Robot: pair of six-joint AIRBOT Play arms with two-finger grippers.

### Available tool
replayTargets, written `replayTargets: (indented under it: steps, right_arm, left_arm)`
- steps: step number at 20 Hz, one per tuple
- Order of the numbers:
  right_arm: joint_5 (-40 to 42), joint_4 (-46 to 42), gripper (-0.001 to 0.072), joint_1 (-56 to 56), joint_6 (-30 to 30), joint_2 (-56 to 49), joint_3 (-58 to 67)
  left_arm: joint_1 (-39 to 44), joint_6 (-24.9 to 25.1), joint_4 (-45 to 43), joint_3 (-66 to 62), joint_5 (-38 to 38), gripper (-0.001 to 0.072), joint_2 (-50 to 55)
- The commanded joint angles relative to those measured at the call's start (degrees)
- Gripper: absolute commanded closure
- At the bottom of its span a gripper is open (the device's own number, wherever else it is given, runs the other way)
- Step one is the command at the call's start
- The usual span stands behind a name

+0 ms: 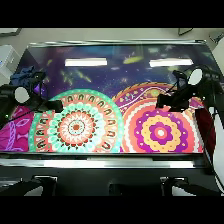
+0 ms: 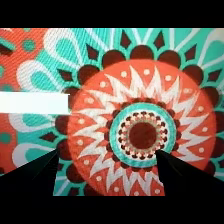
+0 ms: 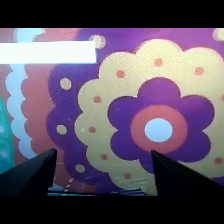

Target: Fold the clothes and pants, and hang the long-sleeved shirts on hangers.

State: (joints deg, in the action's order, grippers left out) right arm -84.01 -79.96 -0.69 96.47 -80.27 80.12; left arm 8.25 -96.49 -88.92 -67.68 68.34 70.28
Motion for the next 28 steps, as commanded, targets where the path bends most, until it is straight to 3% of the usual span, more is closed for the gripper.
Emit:
replayTargets:
  steps: [1, 13, 16, 18, 20, 21, 22, 24, 26, 28]
  right_arm:
    - [-0.04, 0.0, 0.0032, -0.04, -0.04, -0.02, -0.02]
    - [0.22, 0.04, 0.0032, -0.07, 0.55, -0.02, -0.02]
    - [7.43, 0.22, 0.0032, -0.04, 1.95, -0.02, -0.02]
    - [13.81, 0.22, 0.0032, -0.04, 1.9, -0.02, -0.02]
    - [19.1, 0.2, 0.0031, -0.04, 1.68, -0.02, -0.02]
    - [21.05, 0.13, 0.0032, -0.04, 1.44, -0.02, -0.02]
    - [21.73, 0.15, 0.0032, -0.04, 1.42, -0.02, -0.02]
    - [21.53, 0.11, 0.0032, -0.04, 0.48, -0.02, -0.02]
    - [19.3, 0.11, 0.0032, -0.04, -0.28, -0.02, -0.02]
    - [16.76, 0.0, 0.0033, -0.07, -0.28, -0.04, -0.02]
  left_arm:
    - [0.04, 0.0, 0.0, 0.02, -0.02, 0.0004, -0.04]
    - [0.04, -0.07, 0.0, 0.02, -0.07, 0.0004, -0.04]
    - [0.04, -0.66, 0.48, 0.15, -10.32, 0.0004, 0.5]
    - [0.04, -0.63, 1.4, 0.13, -21.16, 0.0004, 1.18]
    - [-0.7, -1.31, 1.42, -0.59, -37.86, 0.0004, 2.62]
    - [-2.64, -4.94, 1.51, -3.19, -42.58, 0.0004, 4.83]
    - [-6.21, -9.42, 1.53, -8.52, -42.38, 0.0001, 8.81]
    - [-15.89, -13.51, 4.79, -22.77, -34.71, 0.0001, 18.95]
    - [-26.75, -19.37, 14.58, -36.26, -23.17, 0.0002, 29.22]
    - [-36.33, -20.85, 29.0, -42.84, -16.11, 0.0002, 37.4]
